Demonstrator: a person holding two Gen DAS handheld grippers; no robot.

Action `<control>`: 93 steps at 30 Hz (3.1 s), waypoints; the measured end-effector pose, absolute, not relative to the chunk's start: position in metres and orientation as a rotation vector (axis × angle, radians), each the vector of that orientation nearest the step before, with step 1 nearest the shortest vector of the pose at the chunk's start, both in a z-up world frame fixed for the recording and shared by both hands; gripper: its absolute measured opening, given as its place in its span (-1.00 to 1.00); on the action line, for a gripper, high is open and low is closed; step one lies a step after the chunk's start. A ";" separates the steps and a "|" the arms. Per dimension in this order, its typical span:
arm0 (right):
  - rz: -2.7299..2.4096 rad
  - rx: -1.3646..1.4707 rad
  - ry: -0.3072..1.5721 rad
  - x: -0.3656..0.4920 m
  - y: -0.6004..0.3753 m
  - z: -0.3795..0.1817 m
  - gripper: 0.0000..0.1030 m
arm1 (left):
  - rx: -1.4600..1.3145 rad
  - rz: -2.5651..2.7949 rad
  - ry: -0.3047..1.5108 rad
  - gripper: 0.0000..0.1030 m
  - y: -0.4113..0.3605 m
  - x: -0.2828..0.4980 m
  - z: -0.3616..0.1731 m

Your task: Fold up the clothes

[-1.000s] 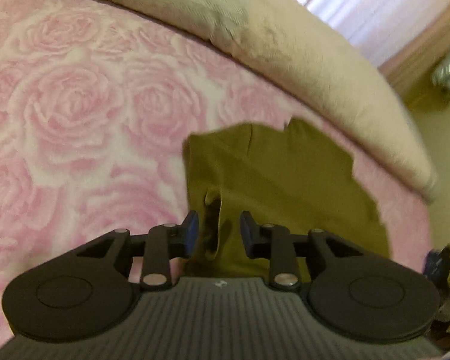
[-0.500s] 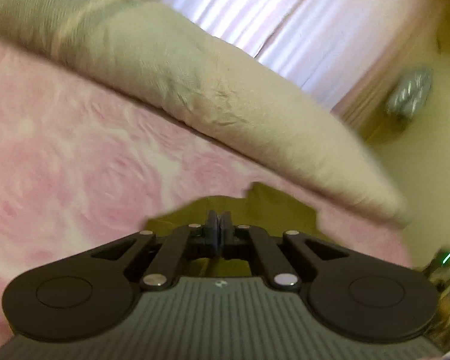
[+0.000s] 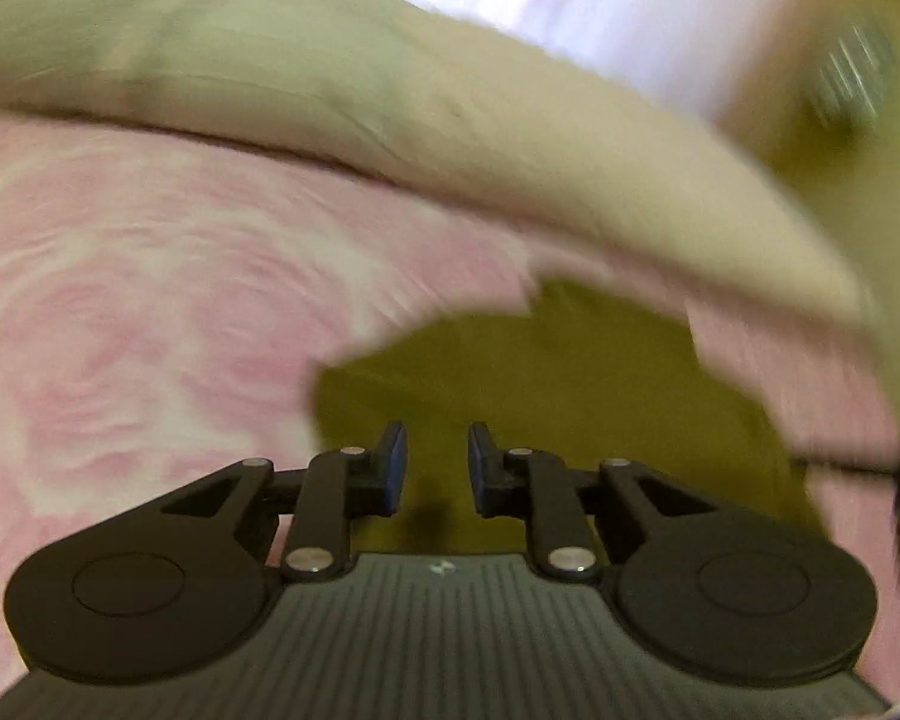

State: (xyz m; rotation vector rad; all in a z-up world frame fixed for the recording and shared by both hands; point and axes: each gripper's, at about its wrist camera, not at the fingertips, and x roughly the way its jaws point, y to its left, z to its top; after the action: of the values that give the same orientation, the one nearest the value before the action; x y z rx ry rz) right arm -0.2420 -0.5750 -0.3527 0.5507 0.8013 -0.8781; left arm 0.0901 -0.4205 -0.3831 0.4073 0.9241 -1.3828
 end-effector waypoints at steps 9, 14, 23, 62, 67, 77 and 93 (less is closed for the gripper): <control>-0.917 0.547 0.837 -0.273 -0.554 -0.352 -0.21 | 0.307 -1.343 0.932 -0.71 -0.410 0.096 -0.370; -0.815 0.523 0.944 -0.266 -0.537 -0.370 -0.21 | 0.514 -1.372 0.963 -0.73 -0.412 0.078 -0.384; -0.815 0.696 0.929 -0.289 -0.598 -0.339 -0.21 | 0.493 -1.289 0.950 -0.62 -0.440 0.118 -0.345; -0.665 0.599 0.716 -0.218 -0.559 -0.329 0.08 | 0.323 -1.671 0.885 -0.73 -0.445 0.061 -0.333; -0.731 0.593 0.600 -0.194 -0.570 -0.326 0.07 | 0.323 -1.661 0.907 -0.64 -0.488 0.040 -0.352; -0.636 0.232 0.863 -0.197 -0.519 -0.372 0.08 | 0.675 -1.721 0.713 -0.66 -0.426 0.002 -0.378; -0.897 0.413 0.706 -0.269 -0.594 -0.369 0.08 | 0.356 -1.308 0.710 -0.76 -0.440 0.075 -0.372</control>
State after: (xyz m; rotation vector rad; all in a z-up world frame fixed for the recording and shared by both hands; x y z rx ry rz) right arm -0.2691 -0.5939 -0.3687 0.4133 0.7063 -0.8975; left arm 0.0751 -0.4398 -0.3719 0.3558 0.7099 -1.3075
